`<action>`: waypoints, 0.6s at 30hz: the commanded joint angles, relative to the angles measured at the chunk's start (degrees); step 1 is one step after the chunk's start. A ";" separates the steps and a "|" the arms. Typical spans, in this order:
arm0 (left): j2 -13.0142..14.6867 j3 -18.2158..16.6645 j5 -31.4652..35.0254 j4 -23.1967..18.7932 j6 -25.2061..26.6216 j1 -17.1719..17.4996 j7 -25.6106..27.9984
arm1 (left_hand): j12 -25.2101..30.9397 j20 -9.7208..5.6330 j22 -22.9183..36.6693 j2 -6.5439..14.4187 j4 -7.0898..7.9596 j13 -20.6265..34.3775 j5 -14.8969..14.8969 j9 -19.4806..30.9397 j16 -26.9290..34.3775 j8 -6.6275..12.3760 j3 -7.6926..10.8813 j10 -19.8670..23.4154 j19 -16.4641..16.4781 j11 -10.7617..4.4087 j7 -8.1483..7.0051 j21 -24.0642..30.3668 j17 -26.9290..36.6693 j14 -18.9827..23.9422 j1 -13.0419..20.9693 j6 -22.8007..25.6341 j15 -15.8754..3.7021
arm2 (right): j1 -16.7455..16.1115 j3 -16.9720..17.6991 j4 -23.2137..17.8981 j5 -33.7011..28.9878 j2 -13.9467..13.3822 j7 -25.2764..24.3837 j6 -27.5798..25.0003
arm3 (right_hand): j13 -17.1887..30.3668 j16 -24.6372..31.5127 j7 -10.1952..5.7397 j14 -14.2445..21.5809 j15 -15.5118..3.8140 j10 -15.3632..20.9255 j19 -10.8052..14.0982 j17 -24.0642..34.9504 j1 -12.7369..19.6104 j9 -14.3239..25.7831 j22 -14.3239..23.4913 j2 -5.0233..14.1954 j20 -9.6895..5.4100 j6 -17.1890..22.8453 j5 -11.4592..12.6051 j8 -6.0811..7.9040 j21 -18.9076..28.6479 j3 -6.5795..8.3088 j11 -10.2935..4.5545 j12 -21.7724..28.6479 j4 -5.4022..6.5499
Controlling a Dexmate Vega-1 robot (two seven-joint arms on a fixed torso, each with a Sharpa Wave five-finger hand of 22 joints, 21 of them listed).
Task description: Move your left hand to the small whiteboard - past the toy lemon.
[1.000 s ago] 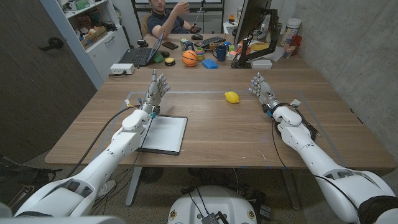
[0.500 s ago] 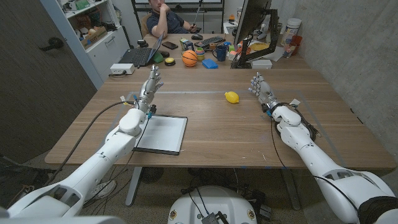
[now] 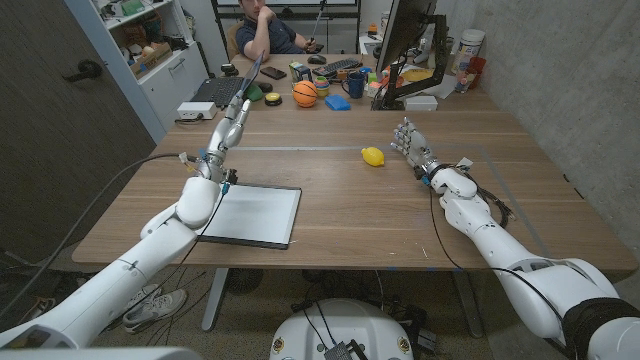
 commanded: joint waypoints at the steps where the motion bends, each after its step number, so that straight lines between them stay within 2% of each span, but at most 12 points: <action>1: 6.84 -2.47 8.95 -8.55 5.53 6.41 3.15 | -0.17 0.42 0.19 0.11 -0.61 0.12 0.46 0.17 -0.10 0.26 -0.17 -1.53 -1.08 -0.41 -0.16 -0.14 0.19 -1.30 1.25 -0.79 0.23 | 1.27 -0.36 2.90 -0.15 1.28 2.55 0.60 | 0.28 -0.16 0.14 0.26 -0.07 -0.09 0.28 0.11 -0.65 0.16 0.25 0.35 0.02 -0.30 0.31 0.37 -0.13 -0.15 0.24 0.02 0.20; 4: 7.77 -2.43 10.88 -9.52 6.98 7.09 3.33 | -0.27 0.82 0.19 0.12 -0.86 0.14 0.52 0.19 -0.18 0.25 -0.16 -2.43 -1.88 -0.04 -0.17 -0.23 0.22 -2.13 1.80 -1.20 0.05 | 0.73 -0.17 1.56 -0.22 0.83 2.22 0.14 | 0.28 -0.17 0.15 0.26 -0.03 -0.01 0.32 0.11 -0.69 0.16 0.25 0.33 0.05 -0.31 0.31 0.37 -0.16 -0.17 0.31 0.05 0.21; 10: 9.87 -2.28 15.77 -11.40 9.09 8.59 4.45 | -0.43 1.24 0.18 0.06 -1.32 0.16 0.62 0.21 -0.25 0.07 -0.16 -4.04 -2.41 -0.71 -0.16 -0.09 0.24 -3.44 2.76 -2.34 -0.36 | 0.15 0.03 0.08 -0.37 0.13 1.97 -0.05 | 0.28 -0.18 0.15 0.26 -0.04 0.05 0.35 0.12 -0.74 0.16 0.26 0.30 0.04 -0.27 0.31 0.39 -0.23 -0.20 0.32 0.08 0.22; 13: 11.00 -2.16 18.09 -12.78 11.31 9.34 4.32 | -0.61 1.95 0.15 -0.16 -1.81 0.16 0.66 0.21 -0.29 -0.10 -0.24 -5.92 -2.47 -0.93 -0.15 0.11 0.24 -4.68 3.68 -3.57 -0.57 | -0.07 0.15 -0.39 -0.27 -0.10 2.00 -0.26 | 0.28 -0.18 0.17 0.28 -0.05 0.04 0.37 0.12 -0.77 0.16 0.26 0.28 0.04 -0.26 0.31 0.39 -0.27 -0.22 0.30 0.07 0.22; 18: 12.88 -2.40 20.38 -15.05 15.03 10.85 3.27 | -0.51 1.97 0.10 -0.58 -2.47 0.17 0.68 0.22 -0.10 -0.24 -0.39 -7.38 -1.72 -1.26 -0.14 0.50 0.23 -5.37 4.82 -5.03 -0.80 | -0.11 0.21 -0.44 -0.32 -0.27 2.10 0.08 | 0.28 -0.19 0.17 0.29 -0.06 0.06 0.39 0.12 -0.81 0.16 0.26 0.25 0.08 -0.28 0.31 0.39 -0.32 -0.25 0.30 0.08 0.23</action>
